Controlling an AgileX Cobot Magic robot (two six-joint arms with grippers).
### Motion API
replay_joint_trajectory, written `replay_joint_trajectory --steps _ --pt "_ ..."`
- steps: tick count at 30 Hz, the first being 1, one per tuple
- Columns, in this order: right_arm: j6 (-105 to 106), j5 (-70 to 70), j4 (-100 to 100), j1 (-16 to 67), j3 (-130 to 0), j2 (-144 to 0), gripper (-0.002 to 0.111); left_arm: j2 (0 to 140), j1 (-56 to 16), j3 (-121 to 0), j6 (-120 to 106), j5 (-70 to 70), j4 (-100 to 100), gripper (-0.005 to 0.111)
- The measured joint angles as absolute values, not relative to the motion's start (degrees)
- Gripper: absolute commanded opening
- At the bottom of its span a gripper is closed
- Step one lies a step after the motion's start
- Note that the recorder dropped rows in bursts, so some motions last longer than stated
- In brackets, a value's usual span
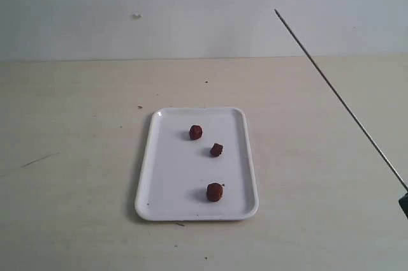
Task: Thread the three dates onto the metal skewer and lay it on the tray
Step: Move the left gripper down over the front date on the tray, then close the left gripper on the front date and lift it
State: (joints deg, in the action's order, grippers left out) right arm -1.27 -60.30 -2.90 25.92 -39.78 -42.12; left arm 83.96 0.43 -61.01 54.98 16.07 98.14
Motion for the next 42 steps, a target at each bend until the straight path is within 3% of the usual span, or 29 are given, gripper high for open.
replay_joint_trajectory --steps 4,8,13,18,25,29,34,42 --pt "-1.5 -60.2 -2.9 25.9 -39.8 -42.1 0.0 84.9 0.5 -61.1 40.5 21.3 83.3 0.0" --pt "-1.7 -60.2 -2.9 25.9 -39.8 -42.1 0.0 85.4 -1.9 -62.4 21.0 24.4 55.9 0.0" --pt "-2.6 -60.4 -2.9 25.9 -39.8 -42.1 0.0 88.2 -9.7 -69.0 -20.2 36.7 10.8 0.0" --pt "-4.1 -60.5 -2.9 25.9 -39.8 -42.1 0.0 98.5 -19.8 -78.8 -52.8 53.6 -11.9 0.0" --pt "-5.3 -60.2 -2.9 25.9 -39.8 -42.1 0.0 107.7 -28.7 -82.1 -79.0 55.3 -14.0 0.0" --pt "-5.2 -60.3 -2.9 25.9 -39.8 -42.1 0.0 112.0 -34.4 -82.1 -85.1 48.7 -19.1 0.0" --pt "-4.7 -60.3 -2.9 25.9 -39.8 -42.1 0.0 116.0 -42.1 -82.2 -85.6 45.0 -21.2 0.0" --pt "-3.8 -60.2 -2.9 25.9 -39.8 -42.1 0.0 117.9 -43.8 -83.3 -76.1 51.3 -14.4 0.0"
